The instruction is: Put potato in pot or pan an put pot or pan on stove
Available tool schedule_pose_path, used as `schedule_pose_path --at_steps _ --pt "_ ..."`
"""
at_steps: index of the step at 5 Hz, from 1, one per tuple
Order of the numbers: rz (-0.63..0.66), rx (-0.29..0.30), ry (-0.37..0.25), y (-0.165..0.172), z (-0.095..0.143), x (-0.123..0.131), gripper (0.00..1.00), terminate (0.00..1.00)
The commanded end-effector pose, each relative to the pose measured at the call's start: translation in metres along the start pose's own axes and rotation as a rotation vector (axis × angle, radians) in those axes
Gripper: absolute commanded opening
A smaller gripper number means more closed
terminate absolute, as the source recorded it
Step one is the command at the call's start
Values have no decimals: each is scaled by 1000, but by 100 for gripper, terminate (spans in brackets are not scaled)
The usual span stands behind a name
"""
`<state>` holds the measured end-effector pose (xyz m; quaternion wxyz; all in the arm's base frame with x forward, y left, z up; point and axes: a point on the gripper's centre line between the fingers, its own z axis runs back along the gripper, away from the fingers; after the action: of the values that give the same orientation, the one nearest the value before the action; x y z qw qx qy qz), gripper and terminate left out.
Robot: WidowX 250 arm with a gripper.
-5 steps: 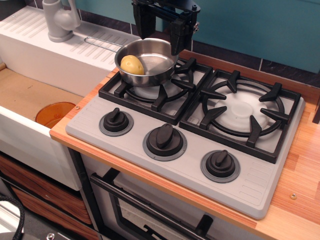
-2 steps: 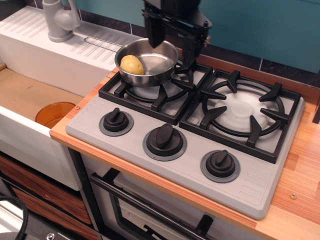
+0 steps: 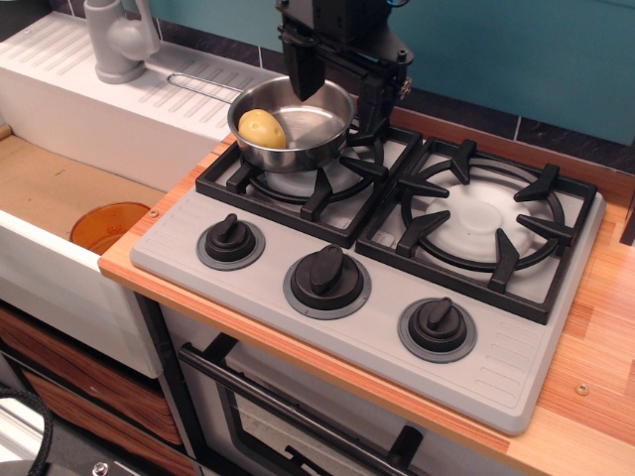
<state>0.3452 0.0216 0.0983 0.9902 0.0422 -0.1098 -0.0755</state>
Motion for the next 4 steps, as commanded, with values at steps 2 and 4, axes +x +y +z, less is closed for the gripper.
schedule_pose_path --at_steps 2,4 --pt "-8 16 -114 2 -19 8 100 0" --pt "-10 8 -152 -2 -37 7 100 0"
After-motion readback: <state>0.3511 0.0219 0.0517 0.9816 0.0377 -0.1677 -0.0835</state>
